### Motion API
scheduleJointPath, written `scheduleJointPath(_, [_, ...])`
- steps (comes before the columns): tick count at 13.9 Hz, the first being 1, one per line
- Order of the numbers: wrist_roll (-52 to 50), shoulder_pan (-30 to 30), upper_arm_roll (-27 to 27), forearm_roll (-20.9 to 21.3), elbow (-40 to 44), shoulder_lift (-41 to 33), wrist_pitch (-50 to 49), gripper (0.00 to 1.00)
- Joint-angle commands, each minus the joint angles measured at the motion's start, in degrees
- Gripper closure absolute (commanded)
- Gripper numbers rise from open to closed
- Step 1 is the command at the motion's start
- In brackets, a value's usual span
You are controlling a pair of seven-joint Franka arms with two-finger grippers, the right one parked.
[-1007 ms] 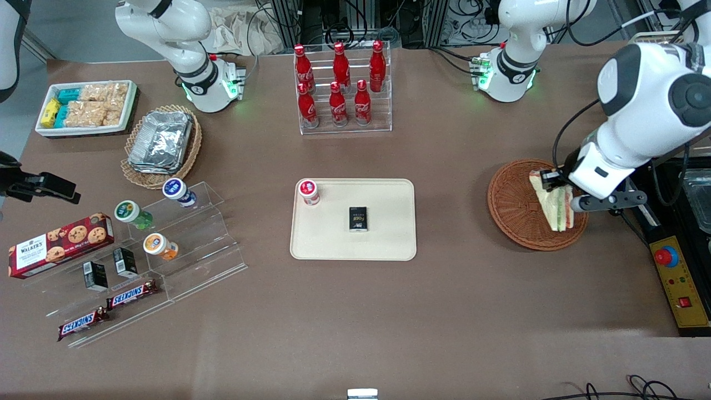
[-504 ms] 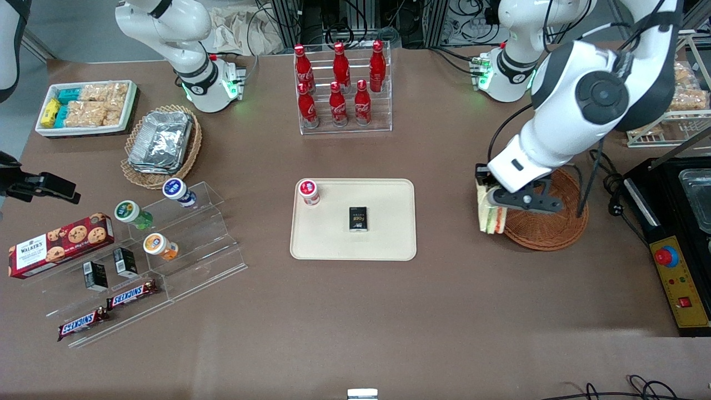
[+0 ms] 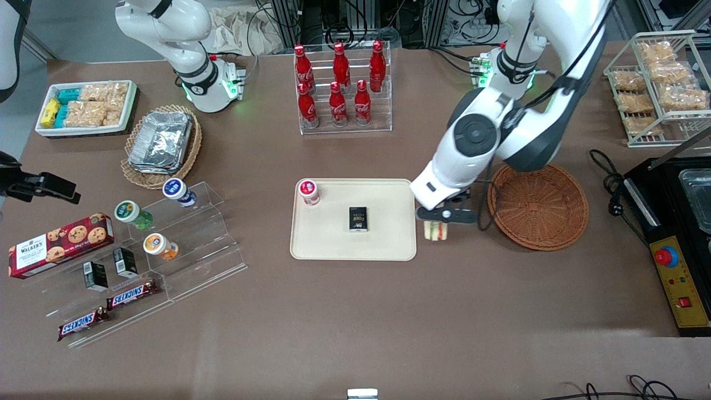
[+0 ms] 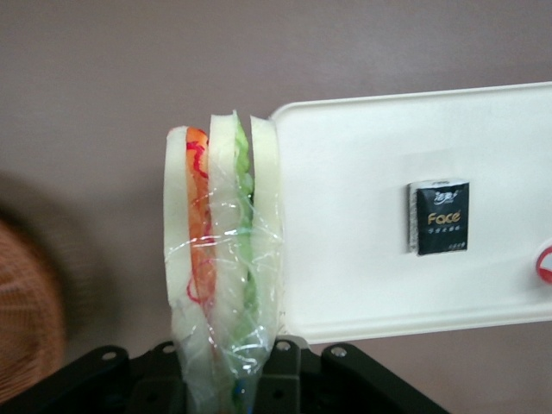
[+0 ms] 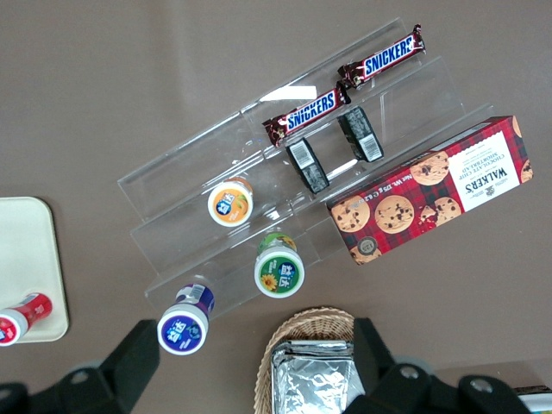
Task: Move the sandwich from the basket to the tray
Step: 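Carry the sandwich over the cream tray beside the tissue pack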
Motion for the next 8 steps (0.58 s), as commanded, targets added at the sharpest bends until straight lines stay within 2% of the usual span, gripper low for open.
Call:
scheduleJointPath(1, [-2.85, -0.53, -0.05, 2.74, 2.02, 4.88, 3.67, 1.0])
scheduleJointPath(4, [-5.65, -1.58, 0.04, 5.29, 1.84, 9.18, 9.03, 1.0])
scheduleJointPath(8, [-11.36, -3.16, 0.13, 12.66, 1.93, 14.2, 13.44, 1.0])
